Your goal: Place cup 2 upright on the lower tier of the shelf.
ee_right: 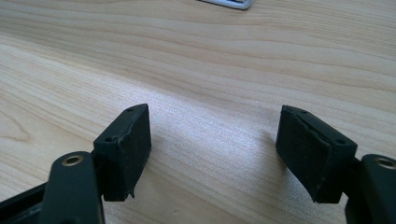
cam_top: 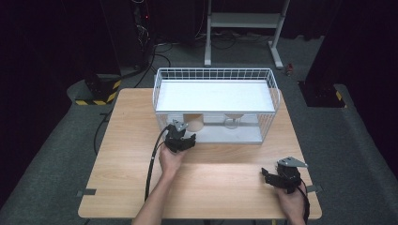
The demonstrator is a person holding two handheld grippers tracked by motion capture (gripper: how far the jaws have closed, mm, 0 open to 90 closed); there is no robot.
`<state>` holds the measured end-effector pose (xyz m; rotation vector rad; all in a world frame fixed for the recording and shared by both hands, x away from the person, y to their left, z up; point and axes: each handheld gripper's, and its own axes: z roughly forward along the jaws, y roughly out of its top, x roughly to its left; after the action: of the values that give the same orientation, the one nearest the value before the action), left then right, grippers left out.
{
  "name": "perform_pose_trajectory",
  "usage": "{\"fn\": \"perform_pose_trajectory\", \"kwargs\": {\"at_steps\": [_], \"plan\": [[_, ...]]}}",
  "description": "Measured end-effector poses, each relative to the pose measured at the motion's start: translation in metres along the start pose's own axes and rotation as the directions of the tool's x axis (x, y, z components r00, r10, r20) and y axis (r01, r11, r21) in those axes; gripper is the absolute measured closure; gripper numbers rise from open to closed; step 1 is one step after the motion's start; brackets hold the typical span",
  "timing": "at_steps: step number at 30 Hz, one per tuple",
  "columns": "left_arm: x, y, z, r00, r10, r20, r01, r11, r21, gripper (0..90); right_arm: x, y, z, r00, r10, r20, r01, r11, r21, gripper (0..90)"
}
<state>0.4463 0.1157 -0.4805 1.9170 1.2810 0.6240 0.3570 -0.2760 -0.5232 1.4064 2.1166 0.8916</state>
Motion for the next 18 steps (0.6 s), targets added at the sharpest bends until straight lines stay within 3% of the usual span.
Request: {"fn": "perform_pose_trajectory", "kwargs": {"at_steps": [6, 18], "plan": [[0.001, 0.0, -0.007, 0.9999, 0.01, -0.004, -0.01, 0.9999, -0.01, 38.3, 0.0, 0.0, 0.0, 1.0, 0.0, 0.0, 0.0, 1.0, 0.0, 26.4], [0.0, 0.002, -0.02, 0.9995, 0.017, 0.026, -0.016, 0.9992, -0.036, 37.8, 0.0, 0.0, 0.0, 1.0, 0.0, 0.0, 0.0, 1.0, 0.0, 26.4]]}}
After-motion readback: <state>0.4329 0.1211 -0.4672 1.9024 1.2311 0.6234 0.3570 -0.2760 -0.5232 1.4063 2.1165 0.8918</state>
